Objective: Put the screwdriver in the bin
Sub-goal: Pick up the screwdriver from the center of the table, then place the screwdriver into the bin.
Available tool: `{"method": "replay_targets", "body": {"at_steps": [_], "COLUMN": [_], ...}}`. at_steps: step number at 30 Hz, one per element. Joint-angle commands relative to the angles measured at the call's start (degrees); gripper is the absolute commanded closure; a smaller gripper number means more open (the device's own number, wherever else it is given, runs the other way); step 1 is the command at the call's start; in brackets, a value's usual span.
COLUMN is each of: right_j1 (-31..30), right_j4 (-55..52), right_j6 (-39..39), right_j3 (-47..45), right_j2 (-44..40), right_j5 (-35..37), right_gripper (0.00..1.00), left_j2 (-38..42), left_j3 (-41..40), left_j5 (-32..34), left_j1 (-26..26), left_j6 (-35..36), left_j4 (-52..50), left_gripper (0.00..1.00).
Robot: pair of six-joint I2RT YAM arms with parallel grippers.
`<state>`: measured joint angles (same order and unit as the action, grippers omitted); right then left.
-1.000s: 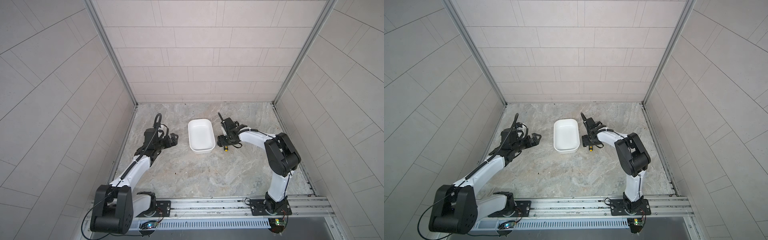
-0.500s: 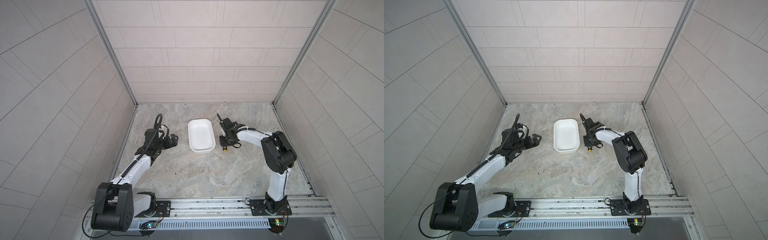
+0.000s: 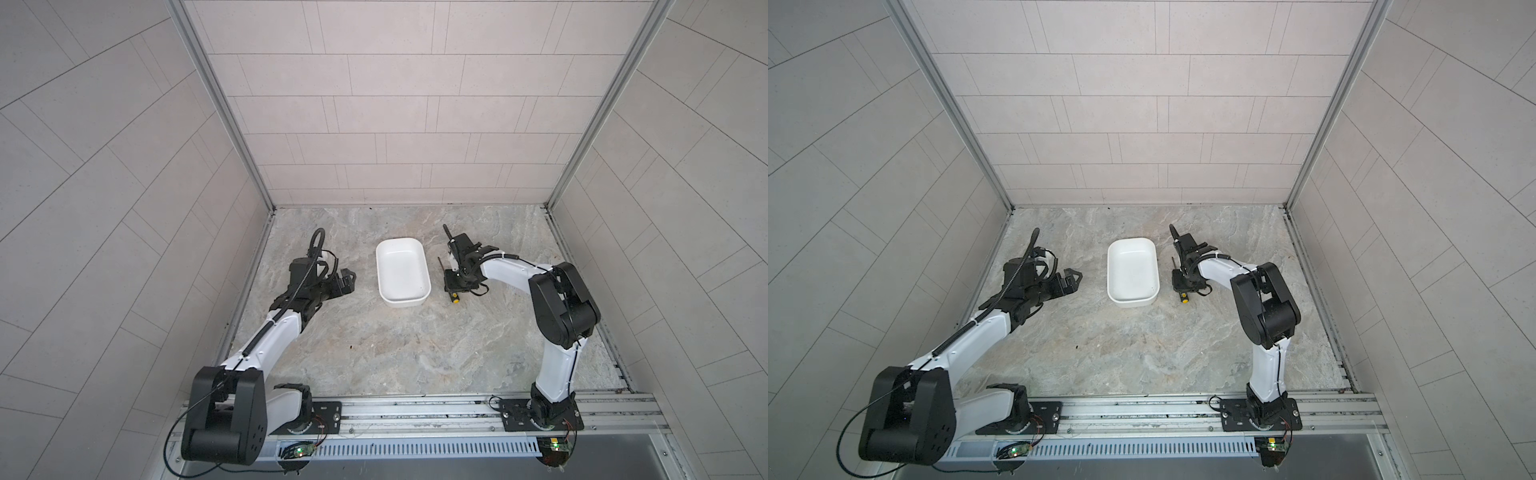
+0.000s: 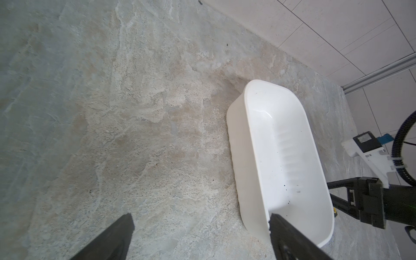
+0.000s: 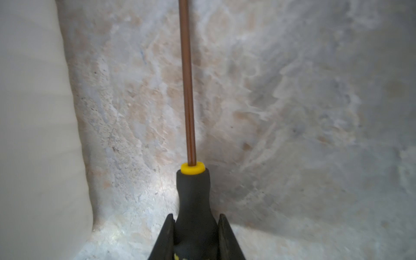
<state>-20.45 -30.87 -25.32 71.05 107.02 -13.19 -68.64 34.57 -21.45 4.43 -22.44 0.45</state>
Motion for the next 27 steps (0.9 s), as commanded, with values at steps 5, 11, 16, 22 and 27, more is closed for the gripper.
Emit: {"method": "replay_targets", "body": {"at_steps": [5,11,16,22,27], "right_j1": [1.7,-5.4,-13.3,-19.1,-20.9], "right_j4": [-1.1,-1.9,-1.8,-4.8,-10.3], "right_j6": [-7.3,-14.3,-18.8,-21.6,-22.1], "right_j3": [2.5,7.7,11.0,18.1,26.0], "right_j2": [-13.6,-18.3,-16.4,-6.5,2.6], "right_j5": [-7.3,-1.2,7.6,13.7,16.1], "right_gripper": [1.00,1.00,1.00,1.00,1.00], "left_j2": [0.8,1.2,1.1,1.3,2.0], "left_j3": [-0.1,-0.2,-0.3,-0.6,-0.8], "left_j5": [0.1,0.4,0.5,0.7,1.0], "left_j1": [0.3,0.5,0.5,0.6,0.6], "left_j6": [0.7,0.6,0.6,0.6,0.7], "left_j4": [0.3,0.3,0.2,0.0,-0.1], "left_gripper": [0.00,0.00,0.00,0.00,0.00]}}
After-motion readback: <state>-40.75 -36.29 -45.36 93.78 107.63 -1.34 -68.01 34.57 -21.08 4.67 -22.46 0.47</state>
